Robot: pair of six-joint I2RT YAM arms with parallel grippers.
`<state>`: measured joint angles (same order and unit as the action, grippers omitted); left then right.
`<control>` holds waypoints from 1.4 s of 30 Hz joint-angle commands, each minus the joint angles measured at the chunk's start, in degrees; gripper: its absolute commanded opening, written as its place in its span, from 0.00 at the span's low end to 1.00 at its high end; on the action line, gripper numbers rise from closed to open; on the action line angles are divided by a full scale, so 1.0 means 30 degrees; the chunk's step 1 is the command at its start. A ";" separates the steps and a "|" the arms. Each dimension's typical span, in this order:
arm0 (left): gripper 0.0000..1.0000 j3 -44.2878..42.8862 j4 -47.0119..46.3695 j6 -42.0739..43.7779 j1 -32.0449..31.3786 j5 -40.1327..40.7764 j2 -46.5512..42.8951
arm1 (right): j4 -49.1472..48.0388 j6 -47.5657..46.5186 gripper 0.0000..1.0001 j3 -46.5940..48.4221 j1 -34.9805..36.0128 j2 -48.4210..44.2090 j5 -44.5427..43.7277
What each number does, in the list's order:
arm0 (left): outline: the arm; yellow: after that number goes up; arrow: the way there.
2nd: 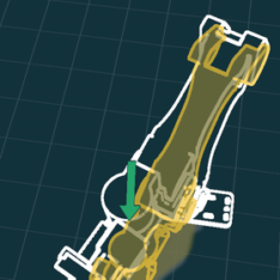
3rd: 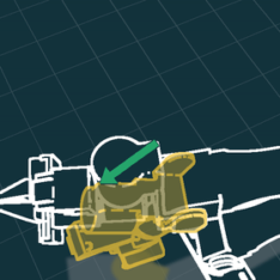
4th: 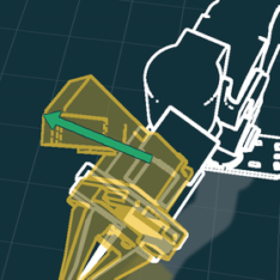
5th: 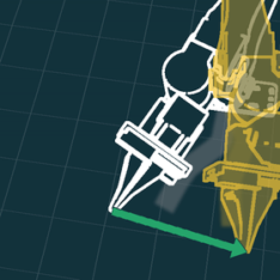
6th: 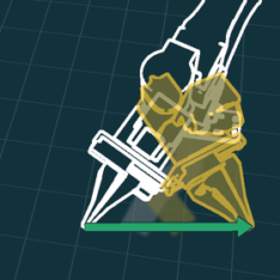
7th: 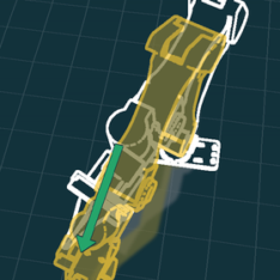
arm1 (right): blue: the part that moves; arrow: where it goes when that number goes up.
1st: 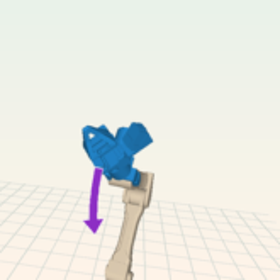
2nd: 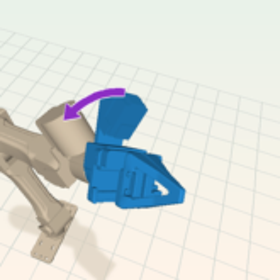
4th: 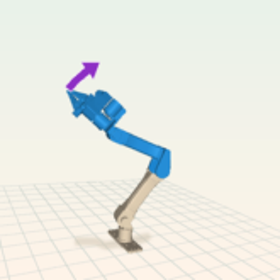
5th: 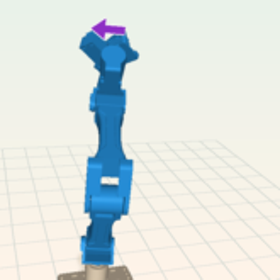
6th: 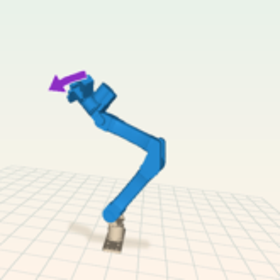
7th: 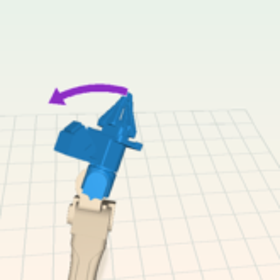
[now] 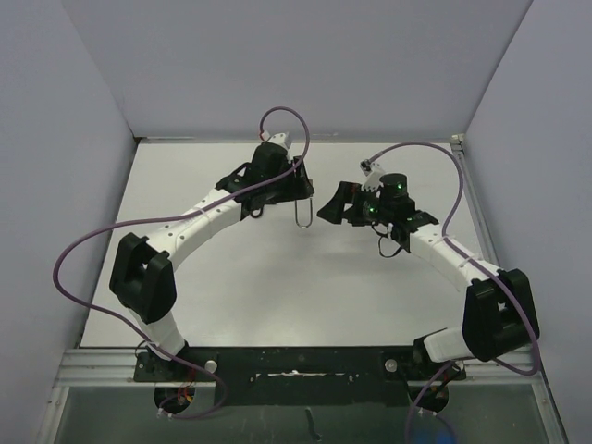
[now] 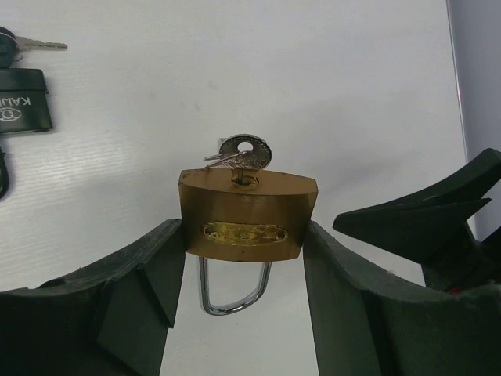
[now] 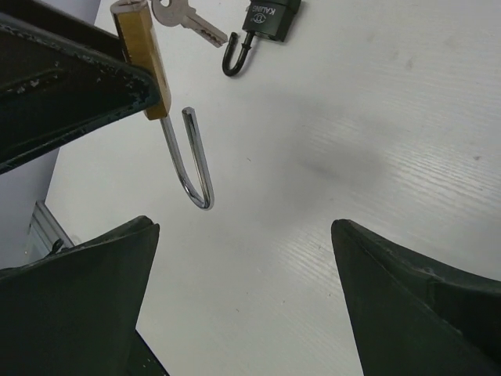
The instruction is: Unlock with the key
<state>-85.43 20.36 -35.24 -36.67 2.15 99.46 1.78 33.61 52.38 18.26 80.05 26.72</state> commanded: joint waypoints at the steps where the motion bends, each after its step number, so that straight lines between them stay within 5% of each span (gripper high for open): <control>1: 0.00 -0.1619 -0.1697 -0.1408 0.0005 -0.1100 -0.0378 | -0.2119 -0.0873 0.98 0.0522 0.0476 0.0086 -0.0143; 27: 0.00 -0.0509 -0.3525 -0.3279 0.0186 -0.3112 -0.2092 | -0.1397 0.0625 0.98 0.2528 0.0402 0.4253 0.0918; 42: 0.00 -0.0083 -0.3082 -0.3163 0.0429 -0.2327 -0.1420 | -0.3108 -0.0244 0.98 0.1651 0.0356 0.1124 -0.0193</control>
<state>-84.55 16.64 -44.36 -35.81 -5.32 96.36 -1.93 34.81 57.19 19.55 90.30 28.27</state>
